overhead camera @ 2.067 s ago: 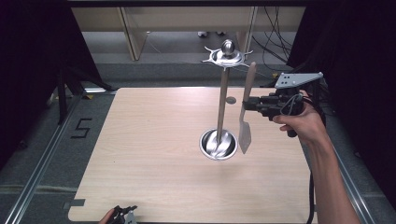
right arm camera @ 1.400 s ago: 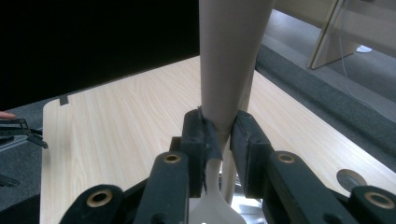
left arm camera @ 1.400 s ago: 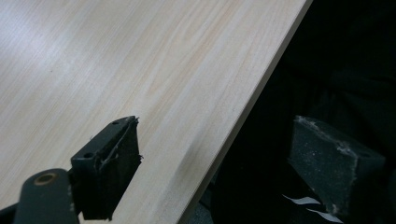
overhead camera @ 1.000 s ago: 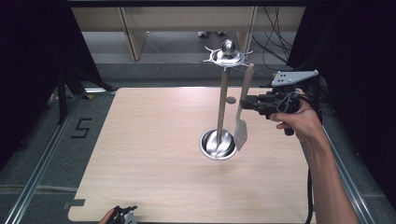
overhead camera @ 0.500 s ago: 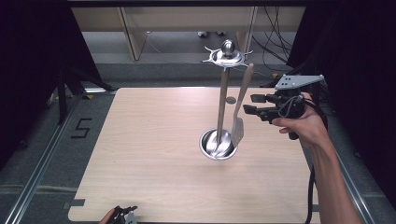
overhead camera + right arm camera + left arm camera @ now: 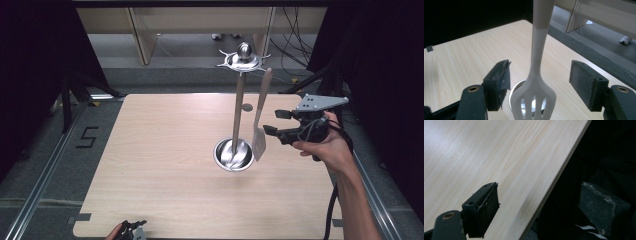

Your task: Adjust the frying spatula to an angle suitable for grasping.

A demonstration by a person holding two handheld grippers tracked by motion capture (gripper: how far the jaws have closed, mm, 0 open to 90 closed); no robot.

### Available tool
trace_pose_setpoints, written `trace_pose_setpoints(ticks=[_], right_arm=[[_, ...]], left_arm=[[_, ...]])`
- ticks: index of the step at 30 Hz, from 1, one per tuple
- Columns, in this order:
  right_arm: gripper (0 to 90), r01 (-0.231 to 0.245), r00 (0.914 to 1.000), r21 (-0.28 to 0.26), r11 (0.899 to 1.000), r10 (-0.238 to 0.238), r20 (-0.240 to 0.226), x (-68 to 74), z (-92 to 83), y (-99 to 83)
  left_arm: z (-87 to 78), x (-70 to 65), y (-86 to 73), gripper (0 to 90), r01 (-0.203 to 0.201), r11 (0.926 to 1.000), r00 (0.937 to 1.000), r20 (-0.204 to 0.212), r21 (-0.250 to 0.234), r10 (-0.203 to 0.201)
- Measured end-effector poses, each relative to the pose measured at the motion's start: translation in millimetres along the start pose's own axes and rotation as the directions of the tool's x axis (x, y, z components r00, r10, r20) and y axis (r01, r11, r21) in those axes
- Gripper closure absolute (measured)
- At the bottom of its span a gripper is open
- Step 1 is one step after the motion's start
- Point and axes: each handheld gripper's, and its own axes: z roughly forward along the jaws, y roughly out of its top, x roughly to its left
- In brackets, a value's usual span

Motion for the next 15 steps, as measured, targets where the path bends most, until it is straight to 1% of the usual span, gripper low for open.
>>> trace_pose_setpoints(ticks=[3, 4, 5, 6, 7, 8, 9, 10, 11, 13, 14, 15], right_arm=[[32.1, 0.002, 0.9999, -0.006, 1.0, -0.002, 0.014, 2.2, -0.1, -9.1], [32.1, 0.002, 0.9999, -0.006, 1.0, -0.002, 0.014, 2.2, -0.1, -9.1], [31.6, 0.004, 0.9996, -0.003, 1.0, -0.004, 0.029, 3.5, -0.3, -15.5], [31.5, 0.003, 0.9995, 0.002, 1.0, -0.003, 0.03, 4.8, -0.7, -18.9], [31.0, -0.001, 0.9992, -0.005, 1.0, 0.001, 0.039, 6.5, -0.3, -22.5], [30.5, 0.009, 0.9992, -0.003, 1.0, -0.009, 0.04, 6.5, -0.6, -25.4], [30.5, 0.002, 0.9987, -0.012, 1.0, -0.001, 0.051, 8.8, 0.0, -29.1], [30.3, 0.003, 0.9985, -0.007, 1.0, -0.003, 0.054, 9.8, -0.5, -32.0], [30.2, 0.003, 0.9986, -0.008, 1.0, -0.003, 0.053, 10.9, -0.3, -35.1], [30.1, 0.004, 0.9985, -0.003, 1.0, -0.004, 0.054, 11.8, -0.5, -37.8], [30.0, 0.0, 0.9983, -0.006, 1.0, 0.001, 0.058, 14.6, 0.4, -43.7], [30.0, 0.013, 0.9983, -0.008, 1.0, -0.012, 0.057, 14.6, 0.9, -46.2]], left_arm=[[0.3, -0.5, 0.2, 15.5, -0.001, 1.0, 1.0, 0.005, -0.001, 0.001], [0.3, -0.5, 0.2, 15.5, -0.001, 1.0, 1.0, 0.005, -0.001, 0.001], [0.2, -0.2, 0.2, 15.5, -0.002, 1.0, 1.0, -0.003, 0.001, 0.002], [0.1, 0.0, 0.1, 15.5, -0.003, 1.0, 1.0, -0.005, 0.002, 0.003], [0.1, 0.2, 0.1, 15.5, -0.003, 1.0, 1.0, -0.005, 0.004, 0.003], [0.9, 0.4, 0.0, 15.5, -0.001, 1.0, 1.0, -0.001, 0.004, 0.001], [1.3, 0.4, 0.1, 15.5, -0.001, 1.0, 0.9999, 0.013, 0.003, 0.001], [1.3, 0.4, 0.1, 15.5, -0.001, 1.0, 0.9999, 0.013, 0.003, 0.001], [0.5, -0.4, 0.1, 15.5, 0.001, 1.0, 1.0, 0.002, 0.002, -0.001], [0.3, -0.3, 0.2, 15.5, 0.001, 1.0, 1.0, 0.002, 0.0, -0.001], [0.7, 0.1, 0.1, 15.5, 0.001, 1.0, 1.0, -0.001, 0.003, -0.001], [2.0, 0.4, 0.0, 15.5, -0.003, 1.0, 0.9999, 0.011, 0.005, 0.003]])
